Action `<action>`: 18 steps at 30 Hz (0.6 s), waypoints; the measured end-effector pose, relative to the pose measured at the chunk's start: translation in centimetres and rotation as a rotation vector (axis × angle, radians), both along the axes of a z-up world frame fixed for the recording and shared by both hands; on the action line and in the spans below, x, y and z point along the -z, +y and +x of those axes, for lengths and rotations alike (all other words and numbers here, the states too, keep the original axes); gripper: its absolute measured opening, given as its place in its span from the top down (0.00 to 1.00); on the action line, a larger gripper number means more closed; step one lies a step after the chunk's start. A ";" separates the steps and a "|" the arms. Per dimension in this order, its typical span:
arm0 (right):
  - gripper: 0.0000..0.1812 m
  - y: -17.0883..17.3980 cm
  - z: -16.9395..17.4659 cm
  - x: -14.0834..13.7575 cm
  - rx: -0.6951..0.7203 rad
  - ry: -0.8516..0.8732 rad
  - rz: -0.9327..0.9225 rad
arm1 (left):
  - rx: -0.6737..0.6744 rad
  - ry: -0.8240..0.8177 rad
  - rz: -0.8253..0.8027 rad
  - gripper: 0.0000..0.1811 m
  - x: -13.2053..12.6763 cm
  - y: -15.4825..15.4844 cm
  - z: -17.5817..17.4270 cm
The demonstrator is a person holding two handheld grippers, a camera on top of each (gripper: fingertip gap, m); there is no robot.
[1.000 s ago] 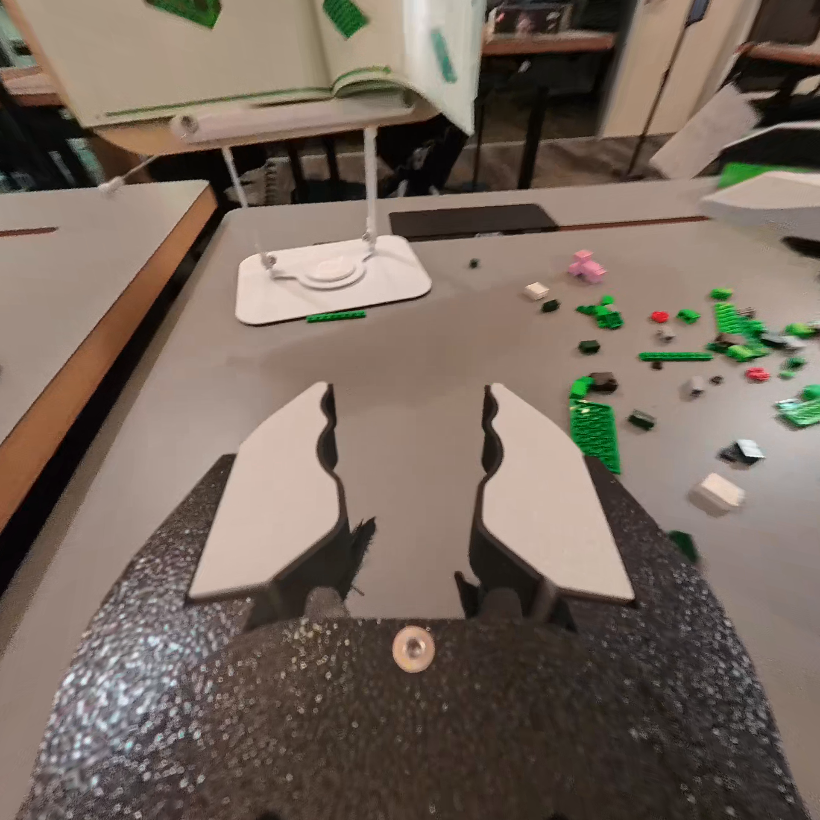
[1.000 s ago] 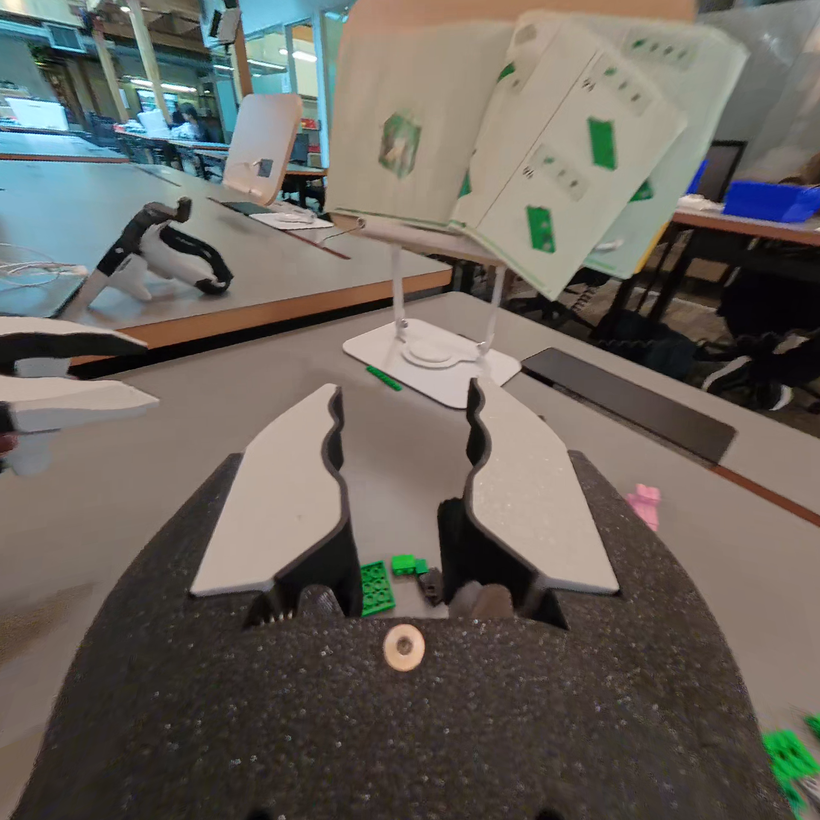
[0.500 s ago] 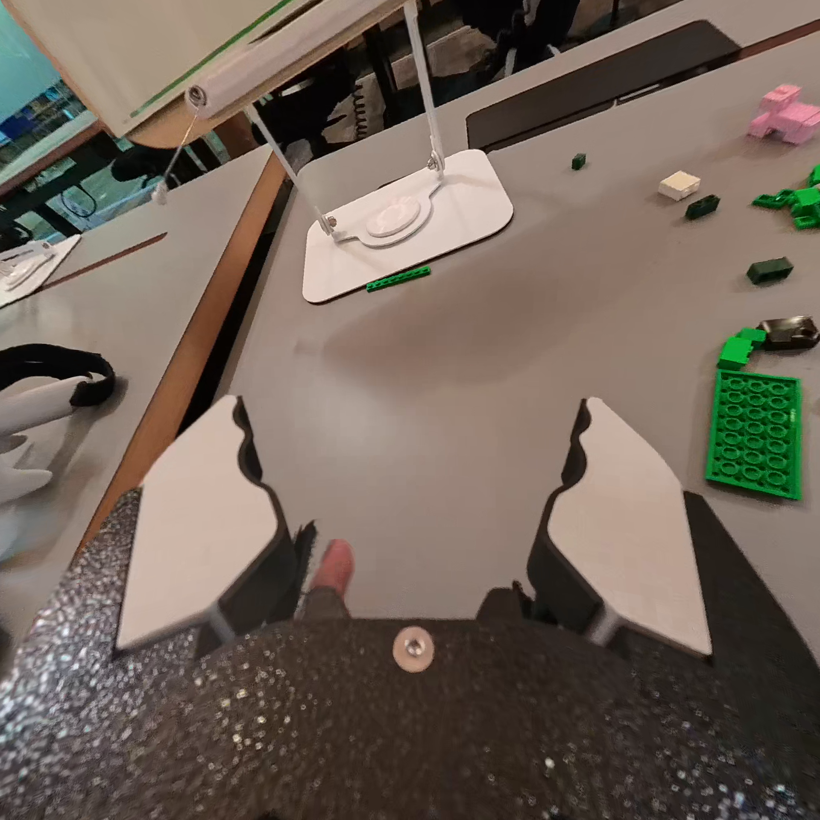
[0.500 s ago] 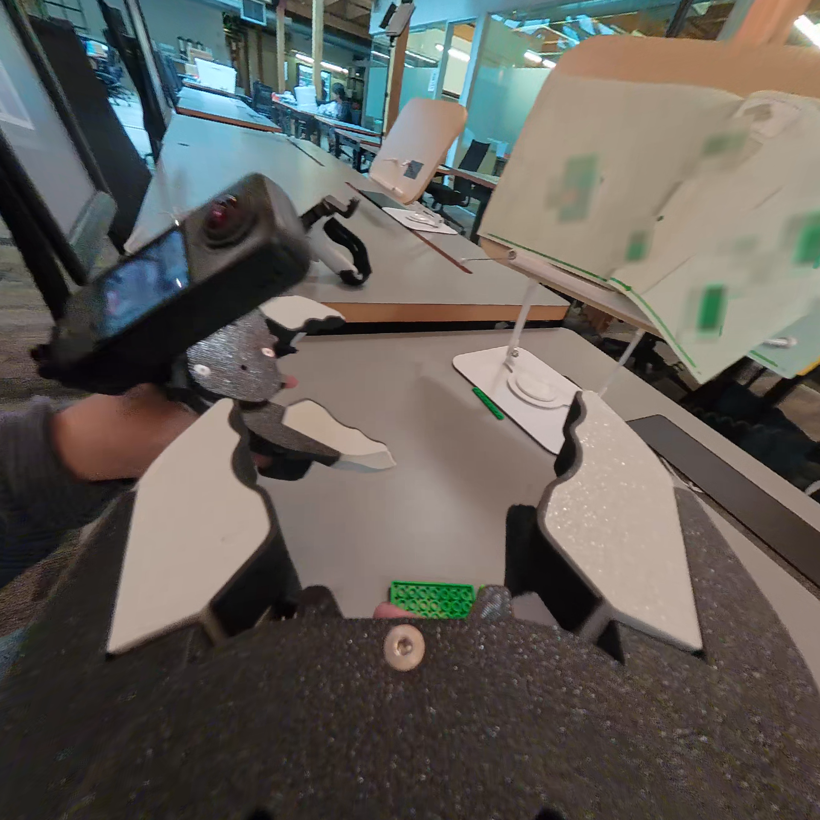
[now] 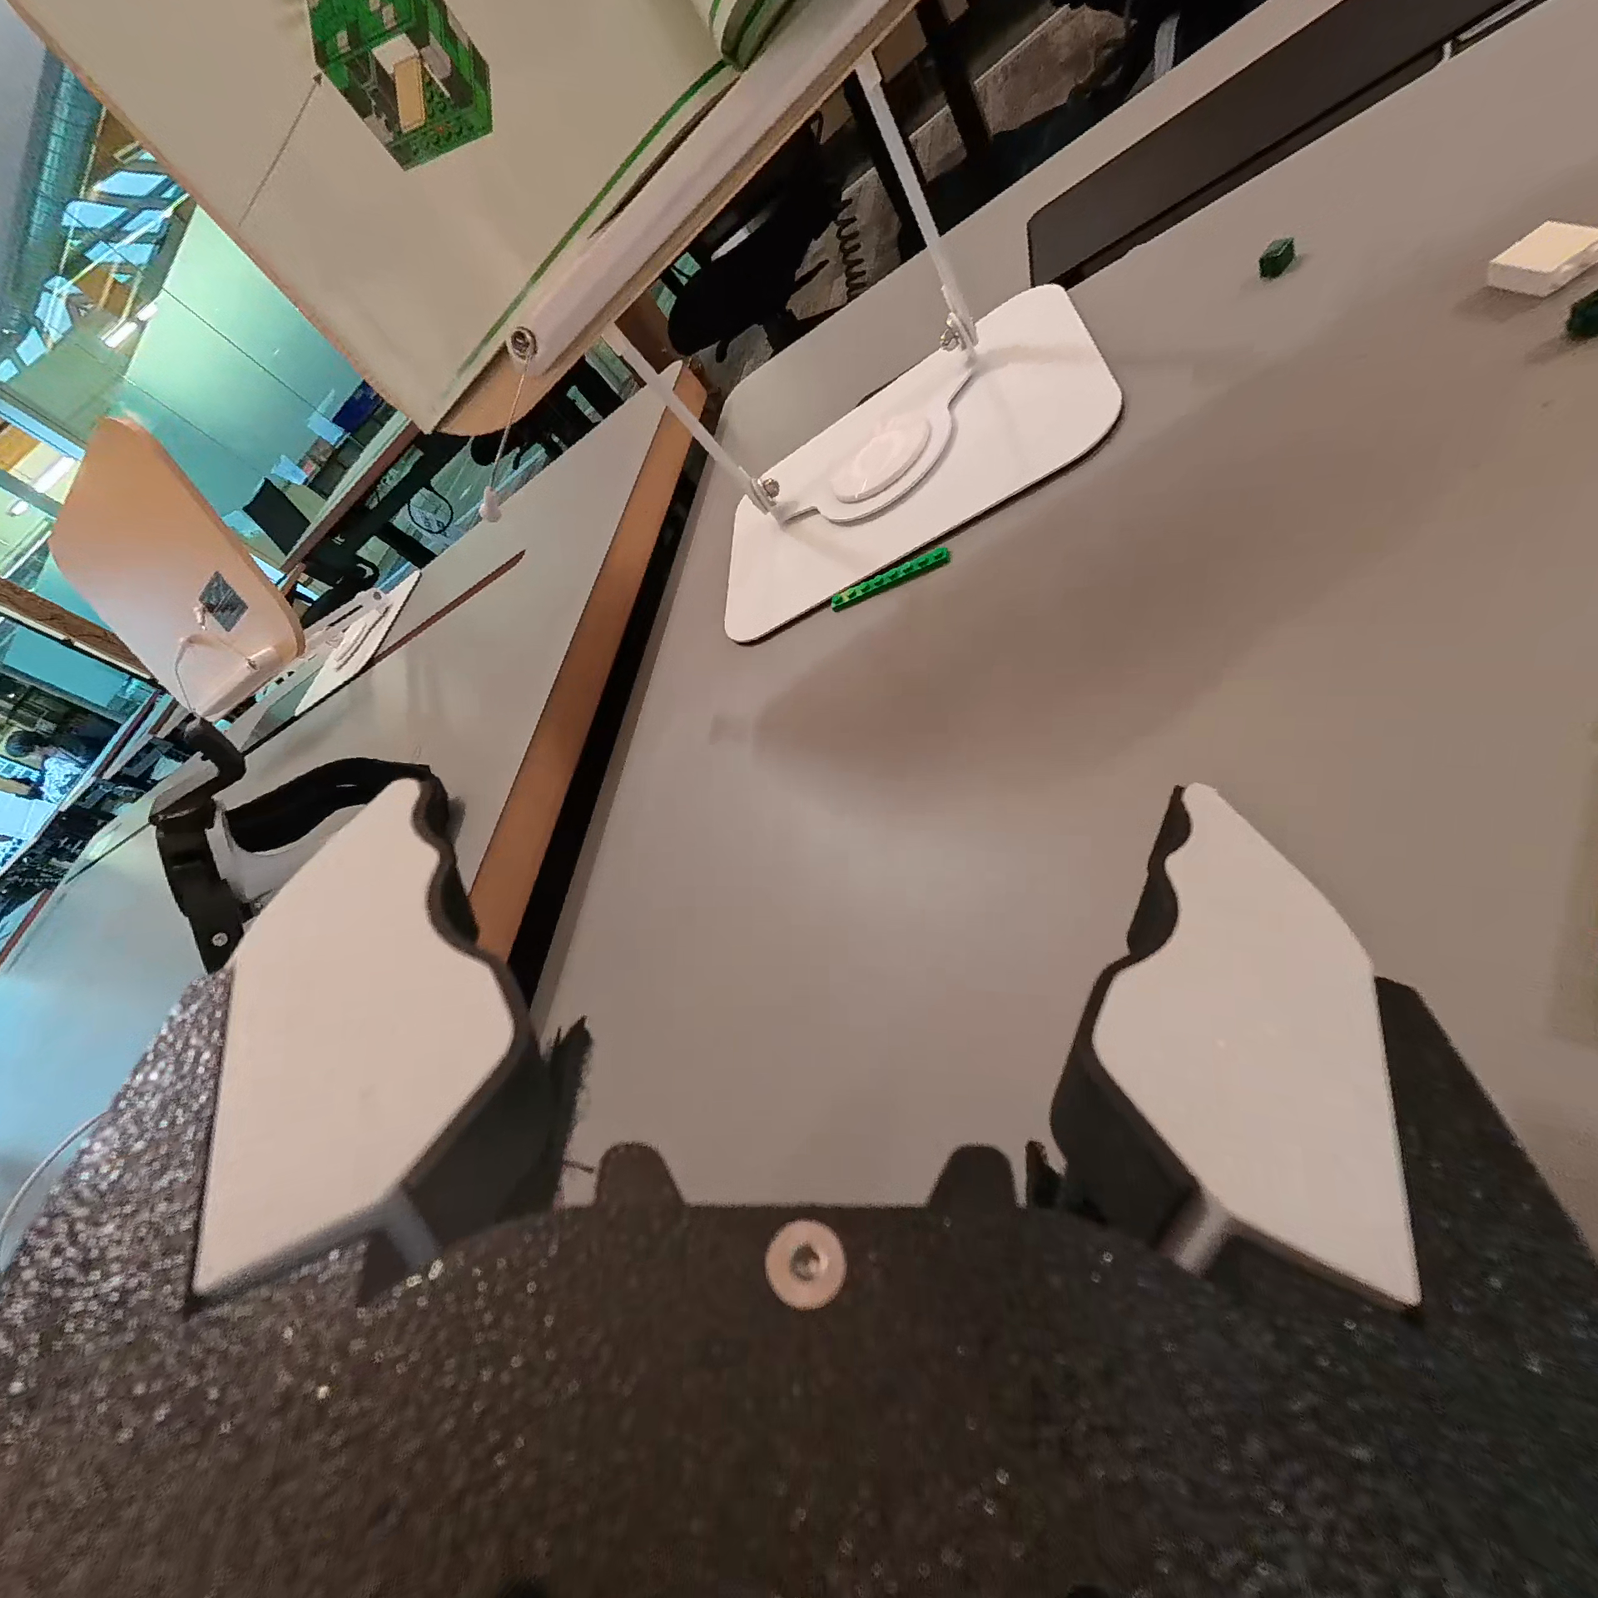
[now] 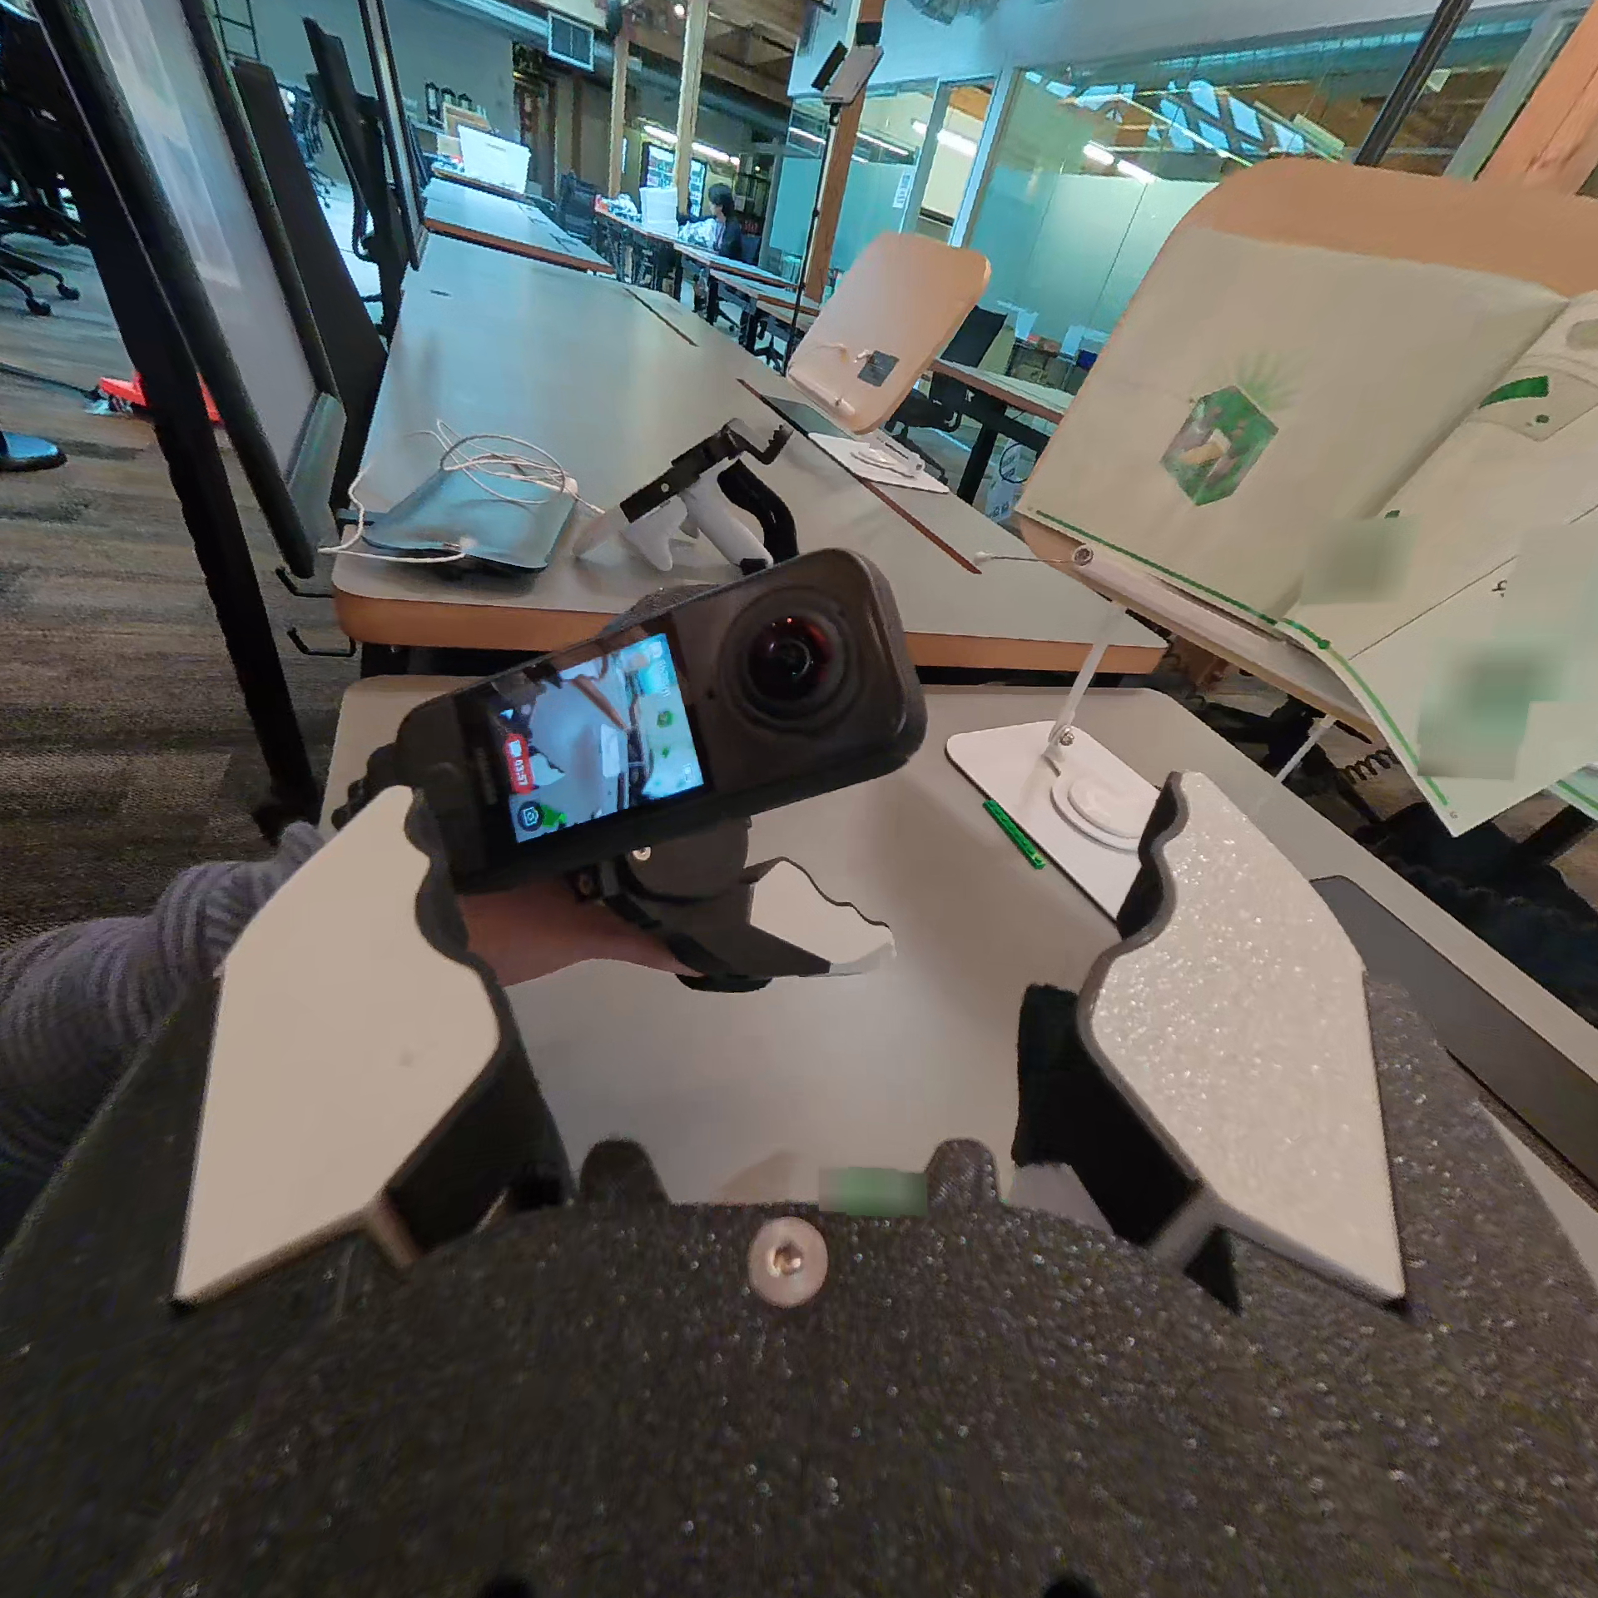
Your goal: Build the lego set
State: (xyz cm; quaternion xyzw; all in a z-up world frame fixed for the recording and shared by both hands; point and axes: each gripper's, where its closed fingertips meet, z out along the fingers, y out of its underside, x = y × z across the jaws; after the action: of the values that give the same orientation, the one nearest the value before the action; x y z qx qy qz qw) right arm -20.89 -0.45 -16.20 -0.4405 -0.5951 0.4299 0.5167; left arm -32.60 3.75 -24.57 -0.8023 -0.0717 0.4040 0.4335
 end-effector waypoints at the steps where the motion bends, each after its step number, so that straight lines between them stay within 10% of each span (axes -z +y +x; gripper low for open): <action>1: 0.19 0.0 0.0 -0.1 0.001 0.002 0.002 | -0.004 0.001 0.005 0.19 -0.1 0.0 -0.1; 7: 0.19 0.6 0.1 -1.6 0.014 0.047 -0.010 | -0.034 0.000 0.079 0.19 -3.3 0.2 -3.2; 18: 0.21 4.0 -2.7 -4.2 0.151 0.142 0.006 | 0.003 -0.014 0.355 0.19 -18.7 1.6 -14.5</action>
State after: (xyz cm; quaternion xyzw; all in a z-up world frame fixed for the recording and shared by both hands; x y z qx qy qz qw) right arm -23.57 3.52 -11.96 -0.4513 -0.5232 0.4181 0.5898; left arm -47.08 5.35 -5.91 -0.7160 -0.1437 0.3786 0.5686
